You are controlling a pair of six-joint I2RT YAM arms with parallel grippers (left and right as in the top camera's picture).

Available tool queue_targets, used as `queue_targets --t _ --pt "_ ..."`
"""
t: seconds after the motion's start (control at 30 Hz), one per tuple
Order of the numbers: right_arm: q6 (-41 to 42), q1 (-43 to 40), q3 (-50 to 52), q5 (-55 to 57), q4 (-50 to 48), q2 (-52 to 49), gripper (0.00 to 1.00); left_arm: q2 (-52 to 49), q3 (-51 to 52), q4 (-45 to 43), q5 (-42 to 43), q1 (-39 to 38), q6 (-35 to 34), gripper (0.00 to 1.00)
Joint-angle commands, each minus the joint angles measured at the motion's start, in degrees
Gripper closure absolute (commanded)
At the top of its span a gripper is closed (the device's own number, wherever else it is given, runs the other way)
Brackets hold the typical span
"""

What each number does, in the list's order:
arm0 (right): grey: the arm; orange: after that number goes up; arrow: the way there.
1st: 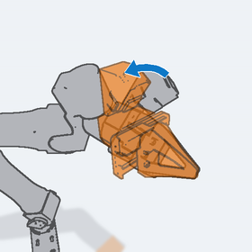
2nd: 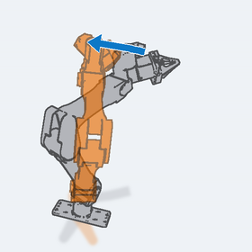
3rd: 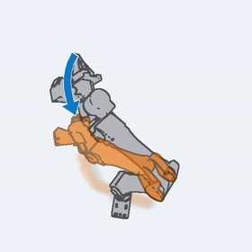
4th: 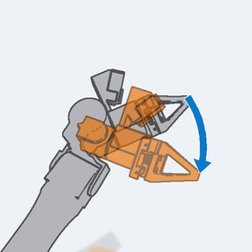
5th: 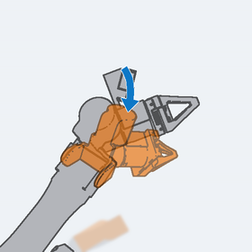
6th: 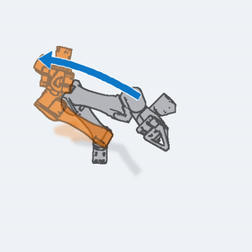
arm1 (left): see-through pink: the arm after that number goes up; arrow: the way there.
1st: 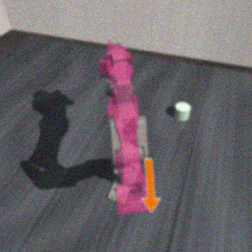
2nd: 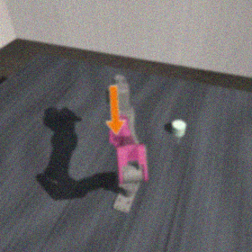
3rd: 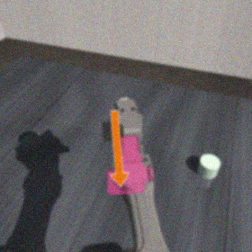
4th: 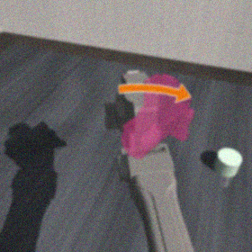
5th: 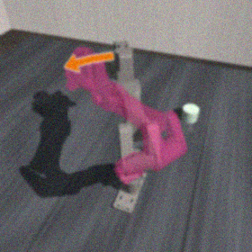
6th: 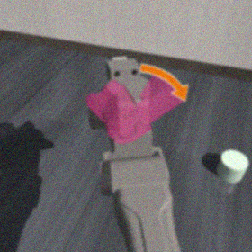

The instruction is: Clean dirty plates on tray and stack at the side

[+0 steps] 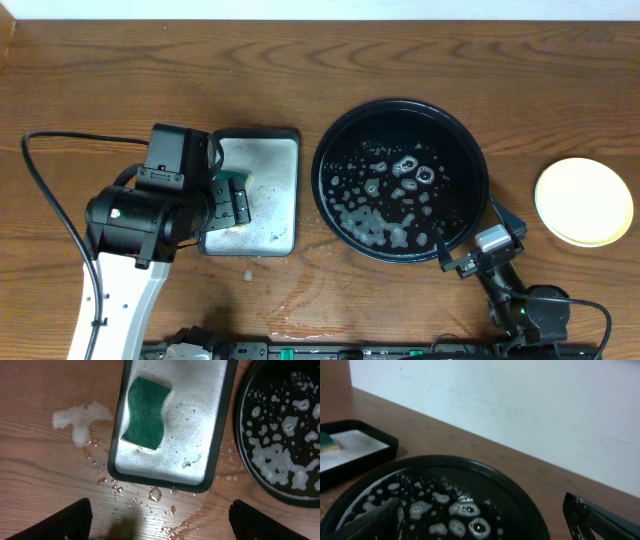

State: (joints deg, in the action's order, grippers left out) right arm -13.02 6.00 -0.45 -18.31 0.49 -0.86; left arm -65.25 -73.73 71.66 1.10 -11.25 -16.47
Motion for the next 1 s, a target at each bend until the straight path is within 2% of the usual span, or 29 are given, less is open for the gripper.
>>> queue_targets --t 0.0,0.6,0.77,0.8,0.97 --pt "0.3 0.5 0.1 -0.4 2.4 0.6 0.01 -0.1 -0.3 0.1 -0.7 0.2 -0.1 0.12" --pt "0.3 0.5 0.1 -0.4 2.2 0.5 0.01 1.4 0.1 -0.1 -0.7 0.2 -0.1 0.12" --pt "0.3 0.5 0.1 -0.4 2.2 0.5 0.01 11.5 4.1 -0.1 -3.6 1.6 2.1 0.12" --pt "0.3 0.5 0.1 -0.4 2.2 0.5 0.01 16.3 6.4 0.5 -3.5 3.3 2.1 0.12" --pt "0.3 0.5 0.1 -0.4 2.2 0.5 0.01 28.4 12.8 1.4 -2.8 7.9 1.4 0.12"
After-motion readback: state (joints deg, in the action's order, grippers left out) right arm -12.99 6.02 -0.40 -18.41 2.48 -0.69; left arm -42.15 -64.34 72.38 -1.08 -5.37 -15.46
